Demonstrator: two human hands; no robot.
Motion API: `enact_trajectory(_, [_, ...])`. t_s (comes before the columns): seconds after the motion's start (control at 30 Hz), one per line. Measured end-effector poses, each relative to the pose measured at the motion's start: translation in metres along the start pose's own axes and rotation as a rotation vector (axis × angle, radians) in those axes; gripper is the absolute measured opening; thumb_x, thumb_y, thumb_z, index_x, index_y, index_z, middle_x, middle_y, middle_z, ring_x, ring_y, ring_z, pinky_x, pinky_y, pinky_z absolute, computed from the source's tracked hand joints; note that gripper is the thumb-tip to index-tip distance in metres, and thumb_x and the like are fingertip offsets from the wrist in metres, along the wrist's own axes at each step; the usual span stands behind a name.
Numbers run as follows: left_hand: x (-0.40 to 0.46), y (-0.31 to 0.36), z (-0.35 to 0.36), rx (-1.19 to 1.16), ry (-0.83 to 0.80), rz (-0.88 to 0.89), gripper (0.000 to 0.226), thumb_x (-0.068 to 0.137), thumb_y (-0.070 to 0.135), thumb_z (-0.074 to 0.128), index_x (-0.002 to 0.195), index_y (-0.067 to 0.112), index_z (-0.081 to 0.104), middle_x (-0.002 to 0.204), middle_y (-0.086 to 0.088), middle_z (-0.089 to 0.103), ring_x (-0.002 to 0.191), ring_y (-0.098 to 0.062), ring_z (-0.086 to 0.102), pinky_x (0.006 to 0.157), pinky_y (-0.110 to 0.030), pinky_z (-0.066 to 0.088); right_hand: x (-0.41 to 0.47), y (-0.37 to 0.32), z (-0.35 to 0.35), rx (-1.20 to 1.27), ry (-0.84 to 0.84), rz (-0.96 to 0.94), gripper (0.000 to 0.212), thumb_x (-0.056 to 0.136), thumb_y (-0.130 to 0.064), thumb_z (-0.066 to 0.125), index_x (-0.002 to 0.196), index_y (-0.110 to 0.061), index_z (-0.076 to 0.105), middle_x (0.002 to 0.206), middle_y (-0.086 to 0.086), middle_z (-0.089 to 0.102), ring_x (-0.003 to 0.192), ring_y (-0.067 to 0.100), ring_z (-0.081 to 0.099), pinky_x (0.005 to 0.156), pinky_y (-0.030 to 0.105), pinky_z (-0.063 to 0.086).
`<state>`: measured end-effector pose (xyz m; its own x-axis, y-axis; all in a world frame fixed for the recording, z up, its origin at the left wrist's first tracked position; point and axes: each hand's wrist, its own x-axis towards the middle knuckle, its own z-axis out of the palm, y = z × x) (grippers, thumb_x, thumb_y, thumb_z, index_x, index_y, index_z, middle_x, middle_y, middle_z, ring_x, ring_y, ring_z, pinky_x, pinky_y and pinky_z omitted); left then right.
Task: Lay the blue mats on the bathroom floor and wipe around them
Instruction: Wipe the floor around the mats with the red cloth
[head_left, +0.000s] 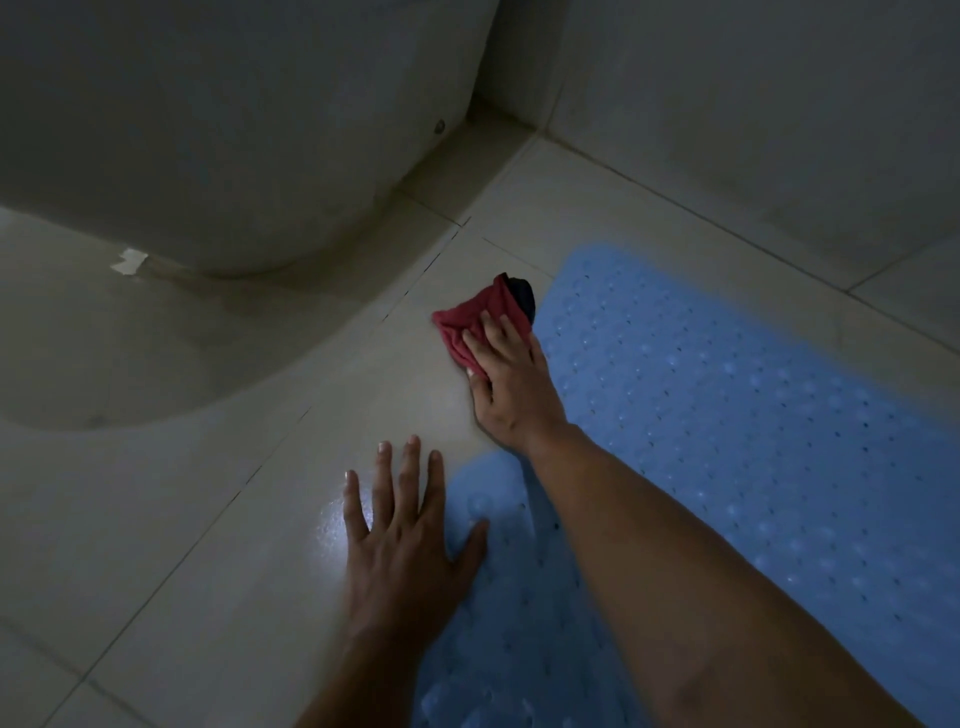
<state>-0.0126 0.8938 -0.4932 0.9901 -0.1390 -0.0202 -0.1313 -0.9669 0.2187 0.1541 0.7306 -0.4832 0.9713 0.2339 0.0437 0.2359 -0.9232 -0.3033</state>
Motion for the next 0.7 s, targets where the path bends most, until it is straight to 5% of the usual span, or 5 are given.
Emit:
enact_trajectory(0.3, [0.0,0.0,-0.005,0.008,-0.051,-0.02,0.087,0.097,0.075,0.023,0.158,0.015,0.035,0.17,-0.011,0.017,0.159,-0.032,0.0,0.124,-0.063,0.01,0.055,-0.015,-0.015,-0.047,-0.171,0.182,0.054,0.105,-0.033,0.035,0.157,-0.019,0.03,0.169,0.012,0.012,0.156,0.033,0.008,0.125,0.056,0.008])
enact_trajectory(0.7, [0.0,-0.007,-0.013,-0.141,-0.086,-0.007,0.081,0.094,0.064,0.019,0.163,0.023,0.014,0.172,0.0,-0.003,0.157,-0.021,-0.016,0.126,-0.051,-0.013,-0.017,-0.07,-0.011,0.011,-0.273,0.113,0.056,0.105,-0.032,0.034,0.158,-0.015,0.027,0.17,0.011,0.006,0.156,0.032,0.002,0.125,0.055,0.002])
